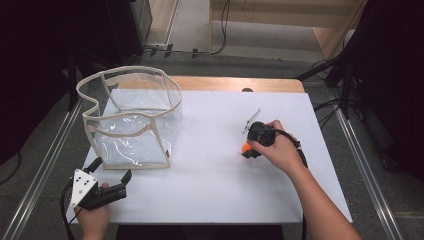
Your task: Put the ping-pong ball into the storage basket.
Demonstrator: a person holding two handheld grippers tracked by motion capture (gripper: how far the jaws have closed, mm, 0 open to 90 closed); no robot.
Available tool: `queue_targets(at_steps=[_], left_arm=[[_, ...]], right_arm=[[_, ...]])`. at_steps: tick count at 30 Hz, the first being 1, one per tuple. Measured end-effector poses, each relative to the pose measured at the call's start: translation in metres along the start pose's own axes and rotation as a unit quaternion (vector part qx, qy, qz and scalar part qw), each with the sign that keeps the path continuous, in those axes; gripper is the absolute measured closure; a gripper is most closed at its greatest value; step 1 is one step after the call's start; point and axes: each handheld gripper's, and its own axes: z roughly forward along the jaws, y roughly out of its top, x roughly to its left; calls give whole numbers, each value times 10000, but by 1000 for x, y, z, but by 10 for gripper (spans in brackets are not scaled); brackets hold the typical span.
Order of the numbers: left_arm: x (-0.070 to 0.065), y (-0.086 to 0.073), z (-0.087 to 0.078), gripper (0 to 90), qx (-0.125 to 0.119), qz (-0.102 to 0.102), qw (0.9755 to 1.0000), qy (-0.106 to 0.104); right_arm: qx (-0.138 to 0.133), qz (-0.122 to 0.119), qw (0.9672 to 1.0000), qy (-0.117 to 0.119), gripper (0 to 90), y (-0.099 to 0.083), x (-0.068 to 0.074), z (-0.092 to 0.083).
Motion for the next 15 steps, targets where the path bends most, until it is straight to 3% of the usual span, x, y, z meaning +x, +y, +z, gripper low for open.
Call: queue_targets(at_steps=[15], left_arm=[[0,0,0,0,5,-5,10000,-12]], right_arm=[[-95,-130,9998,89,473,21,5,-4]])
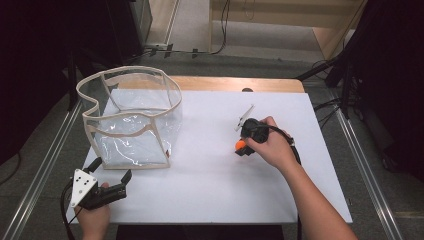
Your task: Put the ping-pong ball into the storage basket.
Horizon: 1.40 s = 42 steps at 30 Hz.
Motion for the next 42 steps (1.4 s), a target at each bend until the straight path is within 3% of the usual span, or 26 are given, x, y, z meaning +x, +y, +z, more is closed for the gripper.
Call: queue_targets(at_steps=[42], left_arm=[[0,0,0,0,17,14,10000,-4]], right_arm=[[-62,-300,9994,150,479,49,11,-6]])
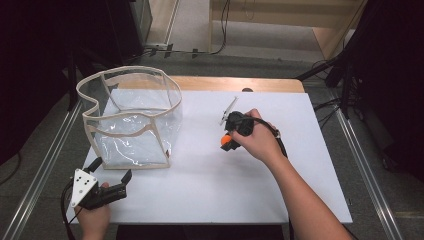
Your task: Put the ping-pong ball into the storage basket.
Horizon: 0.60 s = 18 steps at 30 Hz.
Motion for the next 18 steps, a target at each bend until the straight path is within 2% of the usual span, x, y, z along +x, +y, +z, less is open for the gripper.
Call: queue_targets(at_steps=[7,8,10,11,18], left_arm=[[0,0,0,0,-1,2,10000,-1],[0,0,0,0,-1,2,10000,0],[0,0,0,0,0,7,10000,1],[0,0,0,0,0,5,10000,0],[0,0,0,0,-4,5,10000,0]], right_arm=[[-27,-93,10000,10,479,7,1,-2],[-6,-27,10000,7,479,8,2,-3],[-28,-124,9999,16,479,9,1,-3],[4,-59,10000,10,479,10,2,-4],[-18,-127,9999,-9,479,17,3,-8]])
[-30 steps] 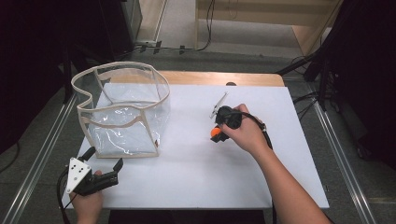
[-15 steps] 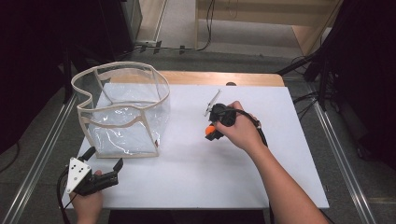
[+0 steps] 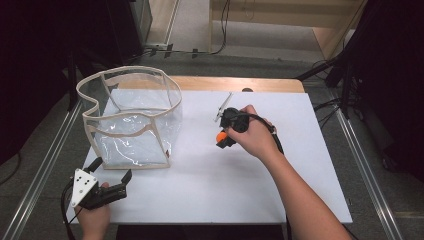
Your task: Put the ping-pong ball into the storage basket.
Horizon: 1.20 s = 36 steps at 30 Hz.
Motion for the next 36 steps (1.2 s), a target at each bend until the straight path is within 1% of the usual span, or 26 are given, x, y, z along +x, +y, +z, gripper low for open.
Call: queue_targets(at_steps=[1,2,10,12,16,17,18,20,22,23,36], left_arm=[[0,0,0,0,2,2,10000,1],[0,0,0,0,3,2,10000,1],[0,0,0,0,2,-1,10000,-2],[0,0,0,0,7,0,10000,-5],[0,0,0,0,6,3,10000,-7],[0,0,0,0,2,-2,10000,-7],[0,0,0,0,-6,-4,10000,-3],[0,0,0,0,-5,-2,10000,-5],[0,0,0,0,9,10,10000,-4],[0,0,0,0,9,12,10000,-4],[0,0,0,0,6,3,10000,0]], right_arm=[[5,25,10000,4,480,1,1,0],[-35,-28,10000,5,479,2,0,-1],[-34,-72,10000,33,480,13,3,-3],[-51,-139,9999,39,479,16,3,-3],[-54,-151,9999,47,480,21,4,-4],[-64,-203,9998,58,480,22,4,-5],[-74,-175,9998,113,480,23,5,-5],[-79,-196,9997,98,480,25,5,-6],[-59,-165,9998,104,480,27,6,-7],[-60,-211,9997,89,480,28,6,-7],[-84,-313,9994,106,479,41,9,-12]])
